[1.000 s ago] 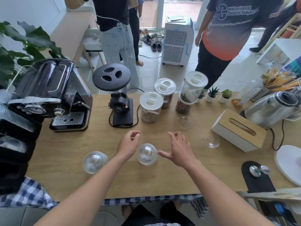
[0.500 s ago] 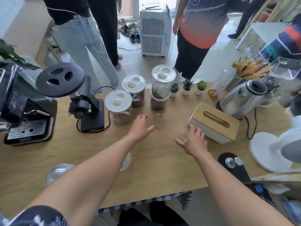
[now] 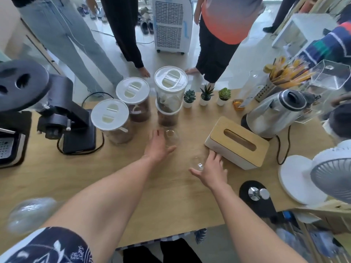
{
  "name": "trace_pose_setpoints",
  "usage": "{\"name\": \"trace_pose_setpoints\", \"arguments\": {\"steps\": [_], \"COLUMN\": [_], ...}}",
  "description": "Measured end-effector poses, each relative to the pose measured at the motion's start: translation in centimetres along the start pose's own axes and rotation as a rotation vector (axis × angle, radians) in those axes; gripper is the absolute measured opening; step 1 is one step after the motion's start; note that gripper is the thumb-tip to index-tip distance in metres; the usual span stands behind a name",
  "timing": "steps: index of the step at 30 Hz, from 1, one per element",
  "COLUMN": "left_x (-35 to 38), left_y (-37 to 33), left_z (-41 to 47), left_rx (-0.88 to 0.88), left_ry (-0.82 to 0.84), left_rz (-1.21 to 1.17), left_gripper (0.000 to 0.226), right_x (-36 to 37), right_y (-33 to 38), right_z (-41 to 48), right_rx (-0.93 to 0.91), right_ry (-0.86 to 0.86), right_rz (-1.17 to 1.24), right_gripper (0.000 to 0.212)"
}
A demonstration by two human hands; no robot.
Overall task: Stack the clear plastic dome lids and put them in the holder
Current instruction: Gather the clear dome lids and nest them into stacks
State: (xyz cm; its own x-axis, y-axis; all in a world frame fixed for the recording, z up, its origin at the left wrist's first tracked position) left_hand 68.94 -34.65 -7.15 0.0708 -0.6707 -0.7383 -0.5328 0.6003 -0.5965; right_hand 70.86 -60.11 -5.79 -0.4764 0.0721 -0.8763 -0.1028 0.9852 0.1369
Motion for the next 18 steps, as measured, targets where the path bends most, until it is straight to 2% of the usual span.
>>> {"name": "trace_pose_setpoints", "arguments": {"steps": [5,8,13,18], "left_x": [0.9,0.3,-3.3,-7.6], "left_y": [-0.2,0.3,0.6,2.6], "left_z": [0.5,-0.3,-4.2,-8.0], "left_rx": [-0.002,0.005,0.081,0.193], "left_ry": [-0.062,-0.071,-0.094,-0.089], "left_rz": [-0.012,-0.082,-0.209,-0.164], "left_gripper": [0.083,0.077,0.087,0.087], "right_x": [0.3,0.2,-0.4,-1.3], "right_y": [0.9,2.0,4.6,8.5], "right_z": [-0.7,-1.4,-3.3,-6.1], "right_rx": [-0.036,-0.067,-0.093,-0.188], "right_ry": [-0.038,-0.043,-0.058,-0.092], "right_rz": [0.097,0.175,0.225,0.284], "right_gripper": [0.117,0.116,0.114,0.117]}}
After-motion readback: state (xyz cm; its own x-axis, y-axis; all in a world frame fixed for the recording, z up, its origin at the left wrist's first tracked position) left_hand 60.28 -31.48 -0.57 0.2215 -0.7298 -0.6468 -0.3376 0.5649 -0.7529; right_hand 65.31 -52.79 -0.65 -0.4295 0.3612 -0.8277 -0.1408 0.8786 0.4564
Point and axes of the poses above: each hand's wrist, its own z-axis towards the middle knuckle, its own x-axis out of the palm, y = z × x, the point moved 7 cm from there along z, towards the middle knuckle, and after that the axes turned 8 degrees about -z, right-handed, at the moved point
